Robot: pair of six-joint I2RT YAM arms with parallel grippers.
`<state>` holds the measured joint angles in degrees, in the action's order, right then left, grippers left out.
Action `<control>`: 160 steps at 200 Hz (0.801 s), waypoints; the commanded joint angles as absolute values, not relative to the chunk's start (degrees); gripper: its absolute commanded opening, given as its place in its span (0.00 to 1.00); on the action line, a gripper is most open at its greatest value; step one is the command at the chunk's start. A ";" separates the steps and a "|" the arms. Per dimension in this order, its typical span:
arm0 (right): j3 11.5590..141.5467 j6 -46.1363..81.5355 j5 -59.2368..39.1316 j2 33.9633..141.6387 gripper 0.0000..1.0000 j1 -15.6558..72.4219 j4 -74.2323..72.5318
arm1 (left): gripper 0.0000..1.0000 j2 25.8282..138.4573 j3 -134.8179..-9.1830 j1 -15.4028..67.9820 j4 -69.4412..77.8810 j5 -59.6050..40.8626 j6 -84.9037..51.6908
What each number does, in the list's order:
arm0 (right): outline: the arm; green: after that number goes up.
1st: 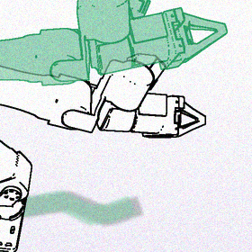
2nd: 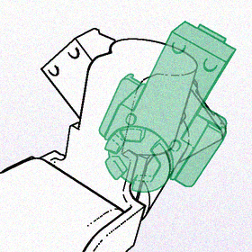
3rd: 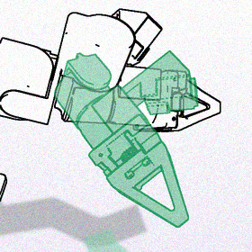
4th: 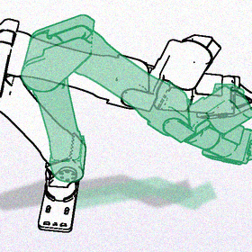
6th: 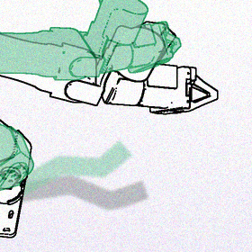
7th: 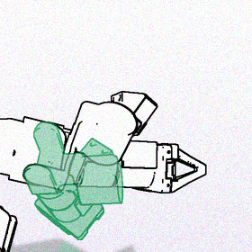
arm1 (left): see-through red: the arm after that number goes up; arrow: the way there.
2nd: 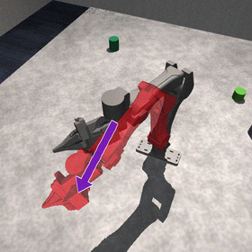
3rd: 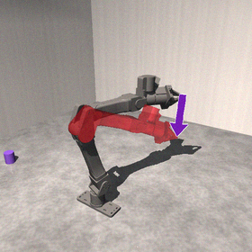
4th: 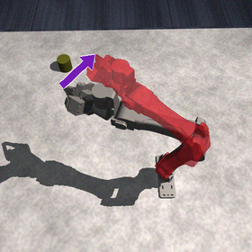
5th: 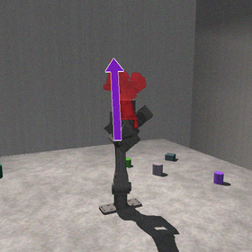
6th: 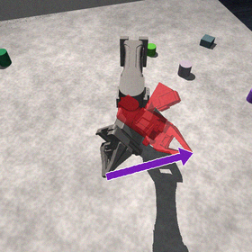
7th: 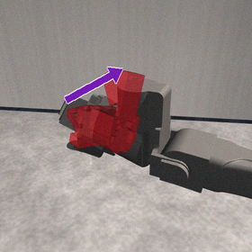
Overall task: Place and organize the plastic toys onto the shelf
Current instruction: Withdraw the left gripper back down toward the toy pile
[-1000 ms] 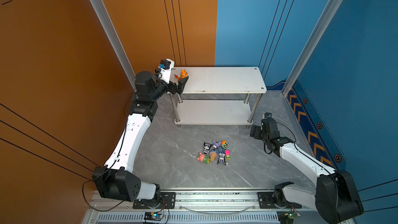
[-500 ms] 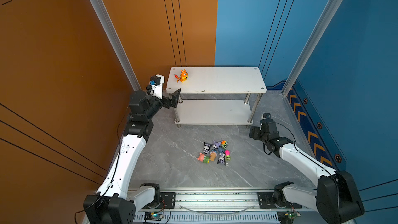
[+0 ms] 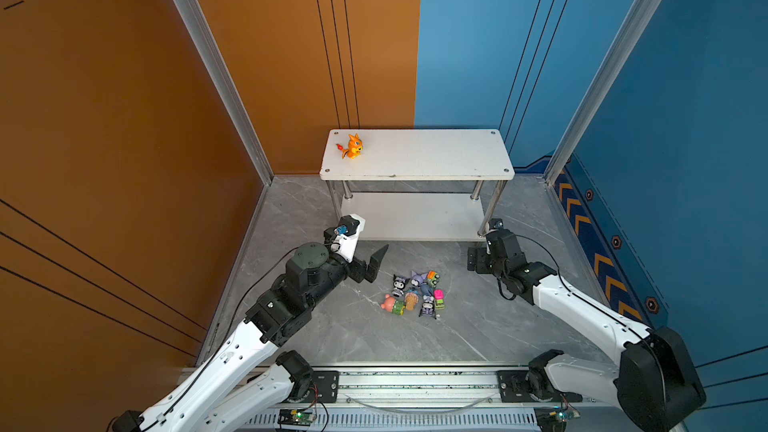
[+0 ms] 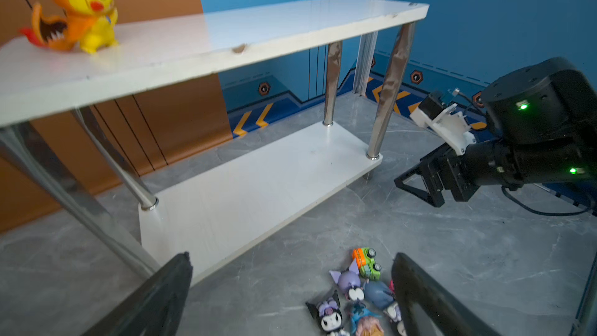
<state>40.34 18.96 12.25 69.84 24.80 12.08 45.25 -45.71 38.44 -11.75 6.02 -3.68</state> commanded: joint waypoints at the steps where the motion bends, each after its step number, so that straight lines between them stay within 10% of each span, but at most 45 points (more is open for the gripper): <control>1: 41.42 19.82 14.30 71.50 0.92 25.14 14.82 | 0.98 51.63 -44.36 39.19 -23.59 10.93 -15.27; 160: 38.59 20.57 16.28 73.33 0.93 22.79 14.36 | 0.73 101.00 -72.85 45.70 -43.48 4.58 -19.67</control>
